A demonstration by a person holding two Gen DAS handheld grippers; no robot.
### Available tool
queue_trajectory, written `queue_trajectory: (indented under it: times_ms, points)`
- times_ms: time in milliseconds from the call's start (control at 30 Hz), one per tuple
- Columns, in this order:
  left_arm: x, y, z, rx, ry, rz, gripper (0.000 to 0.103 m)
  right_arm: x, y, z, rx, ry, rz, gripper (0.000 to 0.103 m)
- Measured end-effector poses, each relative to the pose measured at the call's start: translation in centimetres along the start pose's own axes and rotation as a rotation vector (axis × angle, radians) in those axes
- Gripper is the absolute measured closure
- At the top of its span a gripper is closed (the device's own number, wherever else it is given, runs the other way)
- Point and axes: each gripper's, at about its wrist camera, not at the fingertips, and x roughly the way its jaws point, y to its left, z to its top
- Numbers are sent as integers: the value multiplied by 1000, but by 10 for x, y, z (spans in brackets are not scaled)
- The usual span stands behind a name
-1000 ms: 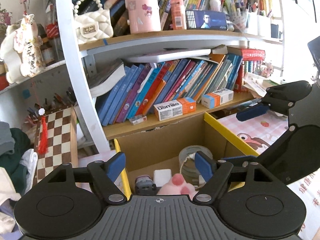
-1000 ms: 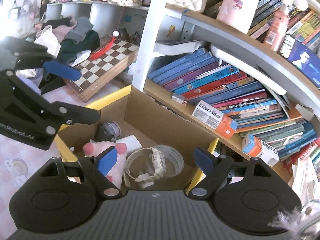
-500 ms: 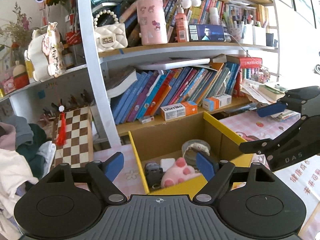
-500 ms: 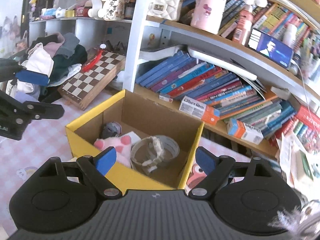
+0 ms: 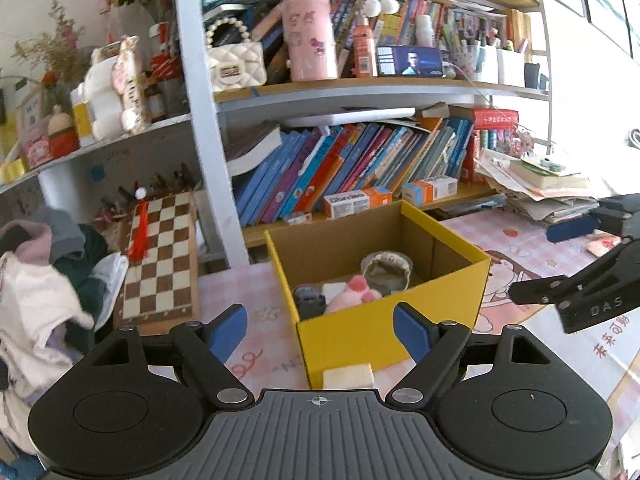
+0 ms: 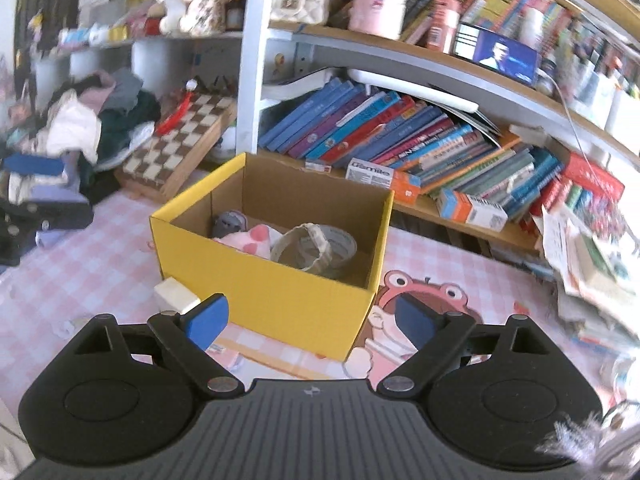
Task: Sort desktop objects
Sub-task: 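Withdraw both tools from the box toward the white cube and pink eraser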
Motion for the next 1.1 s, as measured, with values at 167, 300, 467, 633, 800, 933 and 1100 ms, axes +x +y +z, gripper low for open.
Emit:
queue_trajectory:
  times_ms: [167,300,467,633,800,933,1100]
  points:
    - [-11,1,-16,-31,12,18,20,-14,5,-17,66,-26,6,11]
    - [-18,-1,-31,-41,31,25,20,-20,13,-28,81,-21,-8,9]
    - [-23,-2,-47,-56,58,31,20,-24,23,-42,71,3,-30,9]
    - [-28,-2,-59,-65,77,26,20,-25,29,-57,73,30,-44,5]
    - [-29,-4,-68,-64,93,23,20,-21,36,-72,55,51,-55,5]
    - [-25,-7,-74,-61,99,17,20,-15,38,-80,54,67,-63,5]
    - [-23,-12,-77,-48,89,19,11,-11,41,-85,58,81,-65,4]
